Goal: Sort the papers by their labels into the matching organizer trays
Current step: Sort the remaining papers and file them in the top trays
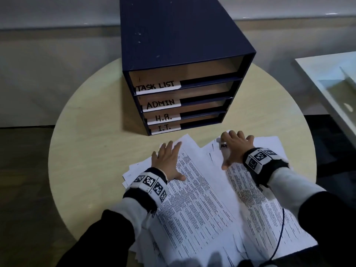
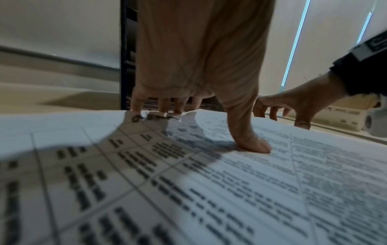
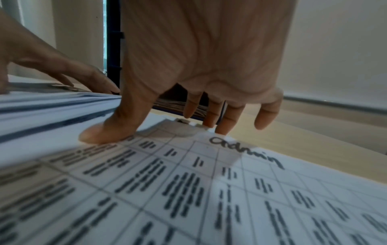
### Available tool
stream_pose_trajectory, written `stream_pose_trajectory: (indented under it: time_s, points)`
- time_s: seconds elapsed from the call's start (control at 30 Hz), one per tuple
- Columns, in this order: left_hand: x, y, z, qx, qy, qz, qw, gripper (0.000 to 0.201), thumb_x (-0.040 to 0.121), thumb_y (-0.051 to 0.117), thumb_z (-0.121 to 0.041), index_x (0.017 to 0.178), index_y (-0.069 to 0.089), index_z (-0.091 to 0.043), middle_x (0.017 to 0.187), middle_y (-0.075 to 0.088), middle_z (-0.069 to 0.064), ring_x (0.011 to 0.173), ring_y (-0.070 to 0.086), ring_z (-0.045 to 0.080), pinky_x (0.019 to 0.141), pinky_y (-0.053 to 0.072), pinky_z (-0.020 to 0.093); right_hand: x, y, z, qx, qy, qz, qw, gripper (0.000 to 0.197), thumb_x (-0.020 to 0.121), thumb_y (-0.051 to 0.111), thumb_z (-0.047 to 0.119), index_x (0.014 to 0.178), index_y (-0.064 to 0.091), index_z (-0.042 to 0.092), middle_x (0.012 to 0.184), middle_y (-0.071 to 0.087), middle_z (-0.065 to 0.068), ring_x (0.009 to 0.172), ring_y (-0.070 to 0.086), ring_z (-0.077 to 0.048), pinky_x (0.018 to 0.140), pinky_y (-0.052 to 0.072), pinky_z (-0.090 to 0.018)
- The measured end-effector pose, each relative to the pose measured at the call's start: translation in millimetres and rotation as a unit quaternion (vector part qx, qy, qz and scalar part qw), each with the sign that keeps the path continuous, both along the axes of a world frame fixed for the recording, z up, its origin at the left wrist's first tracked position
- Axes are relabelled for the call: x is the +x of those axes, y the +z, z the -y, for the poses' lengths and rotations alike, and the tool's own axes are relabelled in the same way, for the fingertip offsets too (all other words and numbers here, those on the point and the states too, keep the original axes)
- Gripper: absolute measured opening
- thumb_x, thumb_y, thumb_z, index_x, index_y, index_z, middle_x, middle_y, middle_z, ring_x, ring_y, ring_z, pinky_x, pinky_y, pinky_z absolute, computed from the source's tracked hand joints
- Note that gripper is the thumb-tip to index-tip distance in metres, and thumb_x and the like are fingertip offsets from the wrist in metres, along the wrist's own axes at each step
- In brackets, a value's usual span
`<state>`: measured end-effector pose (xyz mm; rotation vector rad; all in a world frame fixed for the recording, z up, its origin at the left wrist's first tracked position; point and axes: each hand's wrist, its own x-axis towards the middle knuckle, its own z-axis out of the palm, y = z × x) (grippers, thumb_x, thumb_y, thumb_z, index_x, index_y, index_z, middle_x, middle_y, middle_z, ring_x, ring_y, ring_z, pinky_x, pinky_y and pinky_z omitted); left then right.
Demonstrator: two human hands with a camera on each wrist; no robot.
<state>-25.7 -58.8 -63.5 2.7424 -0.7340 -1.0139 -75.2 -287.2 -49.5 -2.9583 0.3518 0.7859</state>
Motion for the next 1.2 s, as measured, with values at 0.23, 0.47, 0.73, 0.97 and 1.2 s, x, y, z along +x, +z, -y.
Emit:
stream_pose_trajectory:
  time_s: [0.23, 0.47, 0.73, 0.97, 1.2]
  points:
    - [-10.3, 4.4, 13.9, -0.002, -0.166, 0.000, 0.986, 0.088, 0.083, 0.065, -0.037, 0.148, 0.005, -0.038, 0.158, -0.015, 0.000, 0.146, -0.013, 0.023, 0.117, 0.001, 0.051, 0.4, 20.8, -10.4, -0.005, 0.056, -0.009, 0.998, 0.048, 0.087, 0.057, 0.029, 0.133, 0.046, 0.025, 0.131, 0.052, 0.004, 0.131, 0.029, -0.018, 0.110, 0.012, -0.051]
    - [-24.5, 20.8, 33.7, -0.205, 0.031, -0.134, 0.969, 0.110, 0.073, 0.070, -0.050, 0.149, -0.005, -0.026, 0.158, 0.010, -0.001, 0.146, 0.009, 0.023, 0.117, 0.016, 0.048, 22.9, 119.3, -30.6, -0.058, 0.134, 0.195, 0.970, 0.033, 0.089, 0.055, 0.020, 0.121, 0.056, 0.024, 0.126, 0.054, 0.001, 0.127, 0.038, -0.023, 0.111, 0.011, -0.052]
    - [-17.2, 100.9, 62.3, -0.533, 0.353, -0.124, 0.759, 0.014, 0.094, 0.051, -0.026, 0.106, 0.049, -0.018, 0.088, 0.054, -0.002, 0.073, 0.047, 0.008, 0.063, 0.036, 0.019, 26.6, 174.7, -74.2, -0.011, 0.219, 0.443, 0.869, 0.029, 0.072, 0.071, 0.023, 0.101, 0.066, 0.020, 0.119, 0.061, -0.007, 0.125, 0.043, -0.030, 0.100, 0.015, -0.067]
    - [0.5, 124.2, 37.6, -0.622, 0.369, -0.065, 0.688, 0.018, 0.086, 0.064, -0.025, 0.081, 0.048, -0.029, 0.084, 0.055, -0.013, 0.077, 0.052, -0.004, 0.079, 0.045, 0.022, 22.6, 184.0, -56.5, 0.042, 0.026, 0.581, 0.812, 0.061, 0.075, 0.060, 0.055, 0.125, 0.030, 0.038, 0.144, 0.038, -0.009, 0.136, 0.024, -0.026, 0.108, 0.012, -0.065]
    - [-1.4, 94.2, -9.7, -0.490, 0.280, -0.268, 0.781, 0.060, 0.082, 0.063, -0.019, 0.137, 0.042, -0.009, 0.141, 0.048, 0.005, 0.131, 0.045, 0.018, 0.108, 0.035, 0.031, 23.1, 134.9, -63.4, 0.124, 0.001, 0.434, 0.893, 0.046, 0.084, 0.056, 0.015, 0.129, 0.050, 0.020, 0.129, 0.049, -0.008, 0.123, 0.042, -0.028, 0.103, 0.024, -0.050]
